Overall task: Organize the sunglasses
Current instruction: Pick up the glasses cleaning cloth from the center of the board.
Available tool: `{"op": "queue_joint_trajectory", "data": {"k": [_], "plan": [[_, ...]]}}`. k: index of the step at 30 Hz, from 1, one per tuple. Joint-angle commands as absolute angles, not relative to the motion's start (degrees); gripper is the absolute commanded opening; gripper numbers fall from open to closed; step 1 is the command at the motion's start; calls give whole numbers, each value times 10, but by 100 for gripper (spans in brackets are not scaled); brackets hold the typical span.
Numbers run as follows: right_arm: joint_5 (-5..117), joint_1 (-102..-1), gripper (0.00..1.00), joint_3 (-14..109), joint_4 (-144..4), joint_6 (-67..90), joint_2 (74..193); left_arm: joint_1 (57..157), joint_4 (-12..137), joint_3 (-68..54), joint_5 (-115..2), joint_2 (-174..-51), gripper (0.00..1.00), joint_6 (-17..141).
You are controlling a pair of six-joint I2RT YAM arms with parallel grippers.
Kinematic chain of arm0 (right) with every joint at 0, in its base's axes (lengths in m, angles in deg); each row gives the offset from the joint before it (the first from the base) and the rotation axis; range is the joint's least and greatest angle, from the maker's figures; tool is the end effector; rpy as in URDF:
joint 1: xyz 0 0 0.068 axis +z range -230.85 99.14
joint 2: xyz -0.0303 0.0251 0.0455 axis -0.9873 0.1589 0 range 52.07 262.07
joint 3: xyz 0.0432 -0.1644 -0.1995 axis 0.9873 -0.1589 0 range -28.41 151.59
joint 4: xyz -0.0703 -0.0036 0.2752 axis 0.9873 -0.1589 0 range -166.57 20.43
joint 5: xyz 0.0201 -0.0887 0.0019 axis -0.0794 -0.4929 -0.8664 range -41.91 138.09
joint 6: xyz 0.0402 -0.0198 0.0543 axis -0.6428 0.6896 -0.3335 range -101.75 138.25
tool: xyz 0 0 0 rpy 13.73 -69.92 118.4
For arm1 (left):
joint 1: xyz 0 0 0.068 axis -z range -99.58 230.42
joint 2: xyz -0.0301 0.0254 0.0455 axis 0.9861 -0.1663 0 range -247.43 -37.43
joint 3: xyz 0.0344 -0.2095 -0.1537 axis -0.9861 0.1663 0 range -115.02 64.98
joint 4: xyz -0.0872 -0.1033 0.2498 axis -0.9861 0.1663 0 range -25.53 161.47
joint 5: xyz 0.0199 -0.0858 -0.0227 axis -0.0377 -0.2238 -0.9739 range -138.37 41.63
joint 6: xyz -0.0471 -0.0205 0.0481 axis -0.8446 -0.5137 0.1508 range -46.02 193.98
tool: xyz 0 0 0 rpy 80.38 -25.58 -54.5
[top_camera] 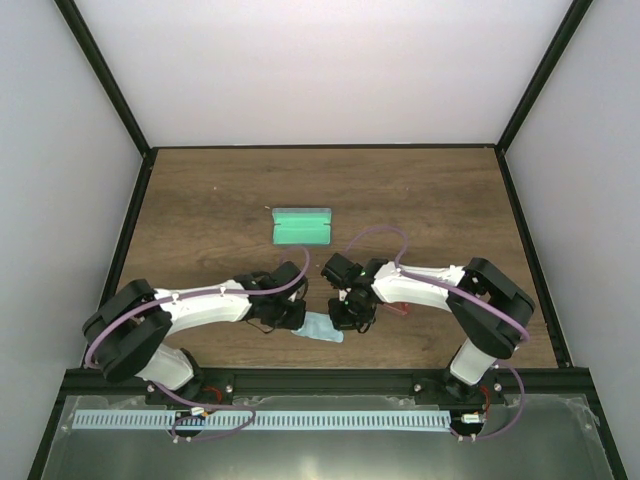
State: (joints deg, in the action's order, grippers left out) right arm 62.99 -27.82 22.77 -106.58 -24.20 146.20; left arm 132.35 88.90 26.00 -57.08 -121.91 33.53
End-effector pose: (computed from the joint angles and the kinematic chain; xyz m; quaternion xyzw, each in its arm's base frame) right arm 0.1676 0.2475 0.0987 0.1024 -0.9825 -0.1511 0.0373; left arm 0.1610 -0.2195 0.0925 0.1113 0.9756 -0.1772 0.0663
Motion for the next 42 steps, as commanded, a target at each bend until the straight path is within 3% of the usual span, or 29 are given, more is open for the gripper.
{"op": "queue_joint_trajectory", "data": {"k": [1,9,25,42], "plan": [[625,-272,2,218,-1075,-237,1452,1330,903,294,-572,-1247,15,329],[627,-272,1,222,-1074,-234,1451,1329,914,294,-555,-1229,4,323],[600,-273,1,321,-1120,-223,1464,1307,982,175,-494,-1209,4,362],[596,-348,1,501,-1162,-159,1569,1190,991,73,-505,-1273,4,453]]}}
